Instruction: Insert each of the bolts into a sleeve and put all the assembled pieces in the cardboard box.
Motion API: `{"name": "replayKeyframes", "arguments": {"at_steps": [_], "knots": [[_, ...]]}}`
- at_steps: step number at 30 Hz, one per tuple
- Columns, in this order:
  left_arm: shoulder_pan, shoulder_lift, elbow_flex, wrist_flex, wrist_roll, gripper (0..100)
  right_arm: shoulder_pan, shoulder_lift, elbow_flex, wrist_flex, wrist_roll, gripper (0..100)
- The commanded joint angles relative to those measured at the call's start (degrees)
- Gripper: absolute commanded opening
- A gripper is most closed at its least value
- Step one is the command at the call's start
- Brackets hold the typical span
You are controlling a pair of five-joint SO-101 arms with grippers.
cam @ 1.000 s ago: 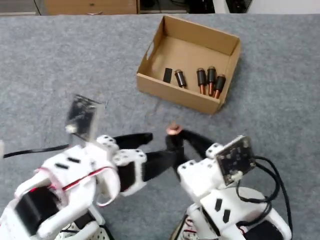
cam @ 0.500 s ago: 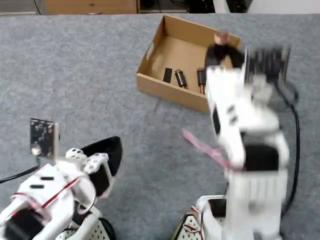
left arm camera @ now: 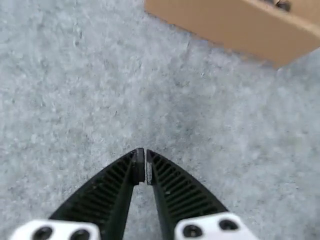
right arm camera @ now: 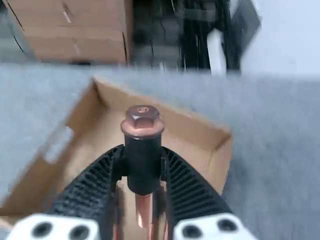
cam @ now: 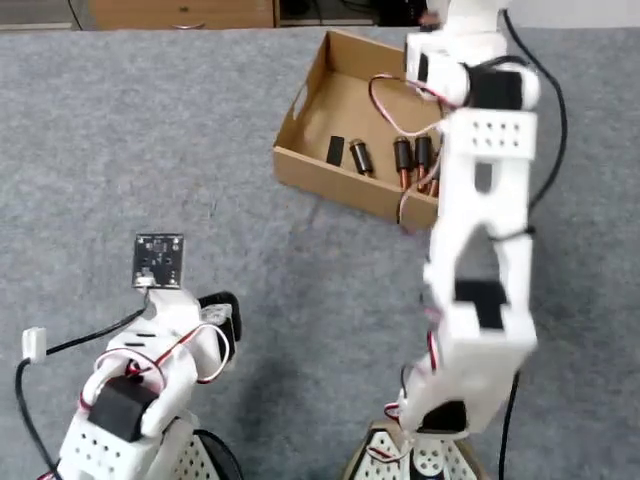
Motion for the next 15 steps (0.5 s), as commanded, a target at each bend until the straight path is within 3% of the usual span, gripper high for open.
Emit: {"name": "replayKeyframes", "arguments": {"at_steps": [1,8,15], "knots": [[-0.5,-0.5,2.7,-3.0,-0.5,2,2.6,13.0,-11.4,5.2,-0.8,0.2],[-0.5,-0.6,7.0,-4.0,-0.4,2,2.9,30.3,-28.3,17.1,-0.8,0.3],[-0.6,-2.4,8.1,-3.7,-0.4,2,2.7,42.7,-40.0,22.1,-0.4,0.5]]}}
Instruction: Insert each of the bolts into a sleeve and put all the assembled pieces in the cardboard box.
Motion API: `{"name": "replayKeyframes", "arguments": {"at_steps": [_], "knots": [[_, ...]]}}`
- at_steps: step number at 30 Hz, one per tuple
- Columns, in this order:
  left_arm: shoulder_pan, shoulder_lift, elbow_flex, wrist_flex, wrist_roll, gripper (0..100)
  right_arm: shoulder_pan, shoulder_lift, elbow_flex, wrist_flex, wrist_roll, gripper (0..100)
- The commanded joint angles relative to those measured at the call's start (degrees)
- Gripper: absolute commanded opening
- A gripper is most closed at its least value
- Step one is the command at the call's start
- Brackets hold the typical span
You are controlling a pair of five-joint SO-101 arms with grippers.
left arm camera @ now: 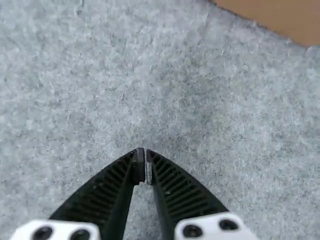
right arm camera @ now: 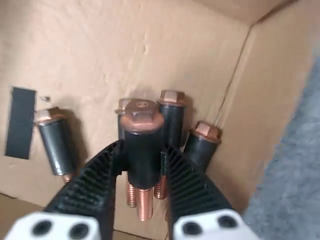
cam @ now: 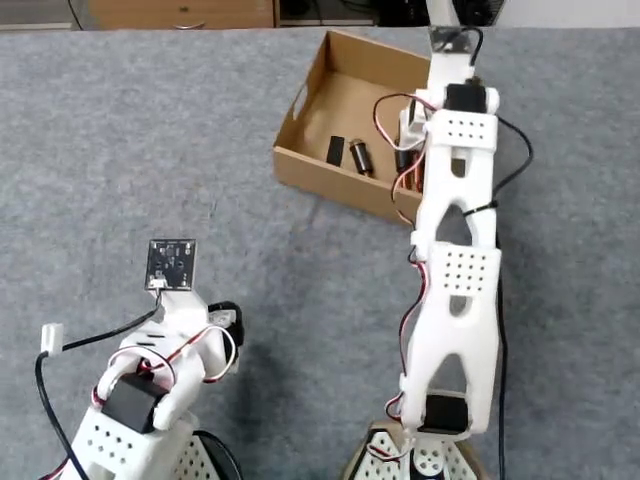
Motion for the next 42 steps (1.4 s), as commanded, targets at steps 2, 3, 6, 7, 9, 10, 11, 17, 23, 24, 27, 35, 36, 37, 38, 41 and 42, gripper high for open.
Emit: {"name": "replayKeyframes", "arguments": {"at_steps": [2,3,6,7,9,10,11,17,23,24,27,35,36,37,38,41,42], "knots": [[-0.4,-1.9,1.0,-0.6,-0.4,2,0.2,4.5,-9.7,3.0,-0.6,0.5],[-0.3,-2.3,1.3,-0.6,-0.4,2,0.2,5.8,-11.2,3.3,-0.6,0.5],[-0.2,-3.7,2.3,-0.5,-0.4,2,0.2,9.0,-15.6,5.3,-0.3,1.3],[-0.2,-4.1,2.3,-0.4,-0.4,2,0.0,9.9,-17.1,6.4,-0.2,3.1],[-0.1,-4.9,2.5,-0.5,-0.4,2,-0.4,11.1,-19.9,9.2,0.7,9.4],[-0.1,-5.1,2.6,-0.5,-0.4,2,-0.7,11.7,-21.5,10.5,1.1,12.7],[-0.1,-5.4,2.6,-0.5,-0.4,2,-0.9,12.1,-23.2,11.7,1.0,15.6],[-0.3,-5.6,4.2,-0.5,-0.4,2,-1.0,6.9,-23.3,14.0,0.6,18.9],[-0.4,-6.1,3.9,-0.7,-0.4,2,-1.2,-8.8,-23.2,16.0,0.5,18.9],[-0.5,-6.2,3.8,-0.9,-0.7,2,-1.3,-12.7,-22.8,16.0,0.5,18.9],[-0.5,-6.3,2.6,-0.5,-0.9,2,-1.8,-25.3,-22.2,16.0,0.5,18.9],[-7.1,-6.3,-0.3,0.1,-1.0,2,-2.9,-63.7,5.6,15.9,0.5,19.0],[-7.8,-6.3,-0.5,0.9,-1.0,2,-2.9,-68.5,11.9,15.9,0.5,19.0],[-8.3,-6.3,-1.1,2.0,-1.0,2,-2.9,-73.5,18.1,15.9,0.5,19.0],[-8.4,-6.3,-1.5,3.6,-1.0,2,-3.1,-78.3,24.3,15.9,0.5,18.9],[-9.1,-6.3,-2.2,6.4,-1.0,2,-3.2,-91.6,42.6,15.7,0.5,18.9],[-9.8,-6.3,-2.1,6.3,-1.0,2,-3.2,-95.7,48.4,15.2,0.5,18.9]]}}
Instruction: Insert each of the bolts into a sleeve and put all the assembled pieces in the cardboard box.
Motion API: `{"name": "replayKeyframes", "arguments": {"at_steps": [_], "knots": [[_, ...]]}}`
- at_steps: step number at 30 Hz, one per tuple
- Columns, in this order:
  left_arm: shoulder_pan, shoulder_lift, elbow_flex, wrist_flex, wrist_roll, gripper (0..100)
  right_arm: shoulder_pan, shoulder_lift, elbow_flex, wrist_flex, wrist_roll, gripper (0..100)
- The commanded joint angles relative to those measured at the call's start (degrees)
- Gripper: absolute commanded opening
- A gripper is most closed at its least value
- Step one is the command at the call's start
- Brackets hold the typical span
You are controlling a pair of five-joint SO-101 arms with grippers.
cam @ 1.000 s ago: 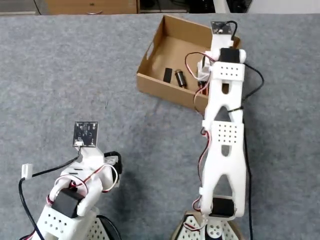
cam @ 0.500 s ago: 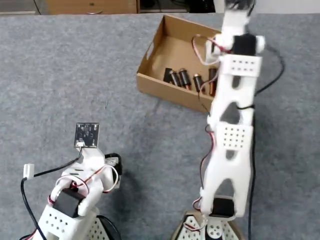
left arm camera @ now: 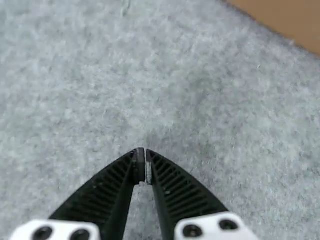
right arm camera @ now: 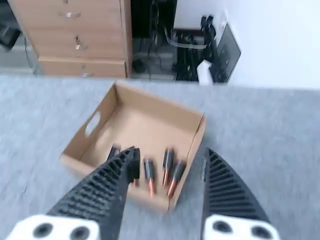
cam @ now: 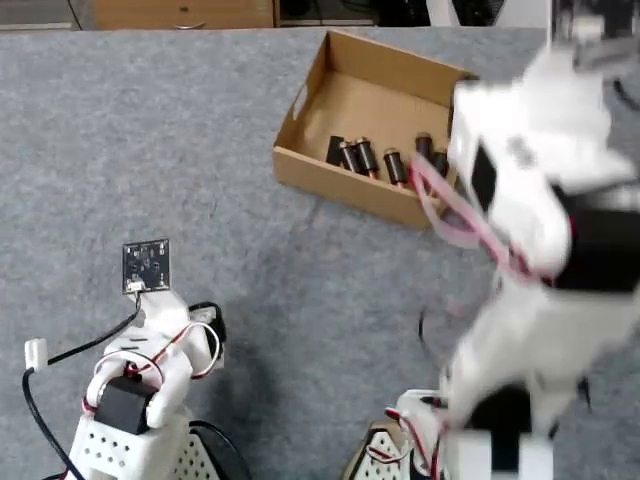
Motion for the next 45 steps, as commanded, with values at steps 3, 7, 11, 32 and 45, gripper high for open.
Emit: {"name": "replayKeyframes", "arguments": {"at_steps": [3,7,11,32,45], "knots": [[-3.3,-1.7,-2.2,0.9,-0.4,2,-0.6,-25.4,36.8,-3.2,0.1,18.9],[-4.9,-1.7,-0.9,0.8,-0.4,2,-0.6,-39.5,65.6,-13.4,0.1,18.9],[-6.9,-1.7,1.5,-0.2,-0.4,2,-0.6,-53.2,96.4,-30.3,0.4,18.9],[-9.9,-1.5,9.6,-1.8,-0.2,2,-8.0,-86.1,139.0,-37.7,0.2,0.0],[-10.0,-1.5,9.6,2.5,-0.4,2,-7.9,-85.8,139.1,-28.7,0.6,1.3]]}}
